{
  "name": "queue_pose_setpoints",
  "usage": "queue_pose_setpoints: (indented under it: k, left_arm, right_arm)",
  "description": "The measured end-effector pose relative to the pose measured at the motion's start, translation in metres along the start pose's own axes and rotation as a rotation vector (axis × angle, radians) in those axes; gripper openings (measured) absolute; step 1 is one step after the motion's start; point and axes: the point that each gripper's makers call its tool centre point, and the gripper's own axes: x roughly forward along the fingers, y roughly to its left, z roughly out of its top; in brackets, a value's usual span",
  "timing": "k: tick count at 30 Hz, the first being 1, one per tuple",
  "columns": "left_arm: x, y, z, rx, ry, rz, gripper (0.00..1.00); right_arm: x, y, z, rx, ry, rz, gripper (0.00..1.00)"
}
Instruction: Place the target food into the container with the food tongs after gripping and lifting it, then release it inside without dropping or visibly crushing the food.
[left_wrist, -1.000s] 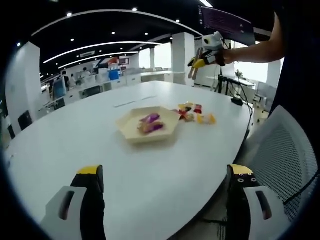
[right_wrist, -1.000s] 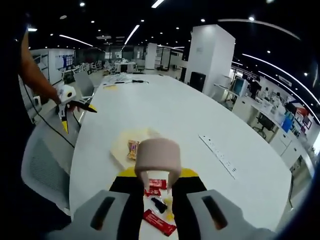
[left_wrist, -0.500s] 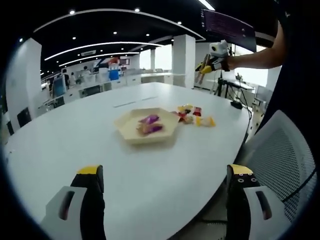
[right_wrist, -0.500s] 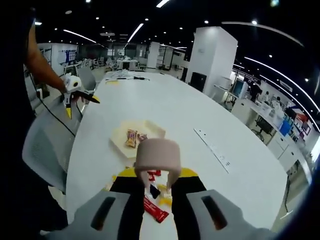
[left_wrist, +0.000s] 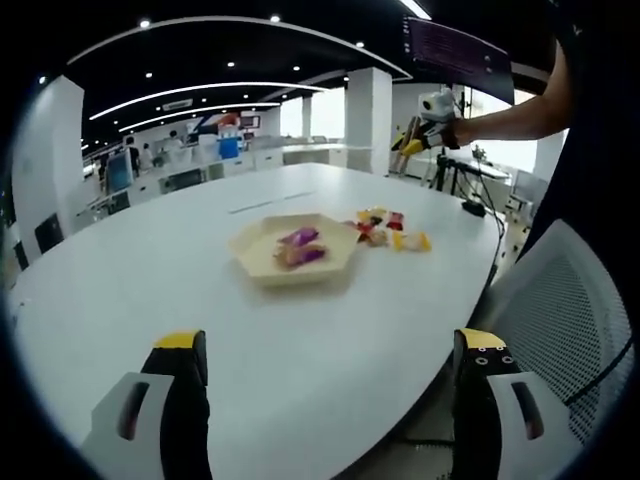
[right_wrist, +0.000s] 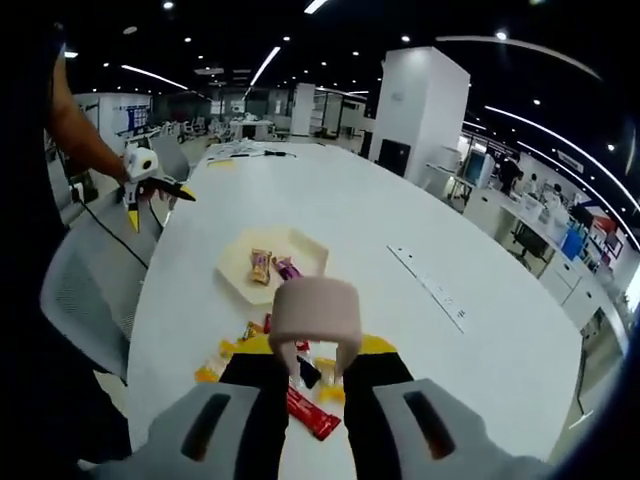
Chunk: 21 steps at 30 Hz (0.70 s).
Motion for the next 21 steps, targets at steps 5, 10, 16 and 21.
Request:
queue_pose_setpoints:
  k: [5, 10, 16, 21]
  left_arm:
    - [0.0, 0.0, 0.0, 0.0, 0.0, 0.002, 0.99]
    - [0.001, -0.001, 0.0, -0.004, 0.007, -0.001, 0.99]
    - [0.001, -0.002, -0.002, -0.01, 0.019, -0.006, 0.99]
    - [0.002, -0.003, -0.004, -0.012, 0.027, -0.009, 0.99]
  right_arm:
    - [0.003, 0.002, -0.013, 0.005, 0.022, -0.001, 0.19]
    - [0.011, 0.011, -0.024, 0.008, 0.031, 0.023, 0.19]
    - [0.024, 0.015, -0.039, -0.01, 0.074, 0.052, 0.19]
    - [0.029, 0.014, -0.049, -0.003, 0.093, 0.065, 0.19]
